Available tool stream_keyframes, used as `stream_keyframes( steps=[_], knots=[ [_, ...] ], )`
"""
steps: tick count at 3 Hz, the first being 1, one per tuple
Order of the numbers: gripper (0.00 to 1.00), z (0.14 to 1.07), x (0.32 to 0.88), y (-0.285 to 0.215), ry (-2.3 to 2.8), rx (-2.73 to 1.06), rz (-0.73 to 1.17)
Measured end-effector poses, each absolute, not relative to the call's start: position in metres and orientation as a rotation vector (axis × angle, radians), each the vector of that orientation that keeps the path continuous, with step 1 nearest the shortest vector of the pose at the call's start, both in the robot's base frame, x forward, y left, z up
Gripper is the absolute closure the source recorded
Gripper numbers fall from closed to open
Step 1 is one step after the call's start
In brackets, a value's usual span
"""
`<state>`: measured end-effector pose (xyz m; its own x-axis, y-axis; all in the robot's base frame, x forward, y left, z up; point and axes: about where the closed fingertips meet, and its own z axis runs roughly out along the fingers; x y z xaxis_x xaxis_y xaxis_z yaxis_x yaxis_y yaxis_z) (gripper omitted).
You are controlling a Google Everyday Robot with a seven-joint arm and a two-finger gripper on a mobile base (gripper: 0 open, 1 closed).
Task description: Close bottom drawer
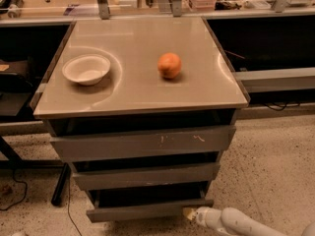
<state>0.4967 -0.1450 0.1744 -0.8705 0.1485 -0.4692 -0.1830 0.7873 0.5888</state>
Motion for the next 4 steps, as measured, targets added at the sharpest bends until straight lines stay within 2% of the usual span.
stream_keyframes(
  steps=[3,4],
  knots=[
    [1.00,0.183,0.560,-0.172,2.379,0.012,0.809],
    [1.00,0.188,0.565,-0.172,2.376,-0.007,0.805]
  ],
)
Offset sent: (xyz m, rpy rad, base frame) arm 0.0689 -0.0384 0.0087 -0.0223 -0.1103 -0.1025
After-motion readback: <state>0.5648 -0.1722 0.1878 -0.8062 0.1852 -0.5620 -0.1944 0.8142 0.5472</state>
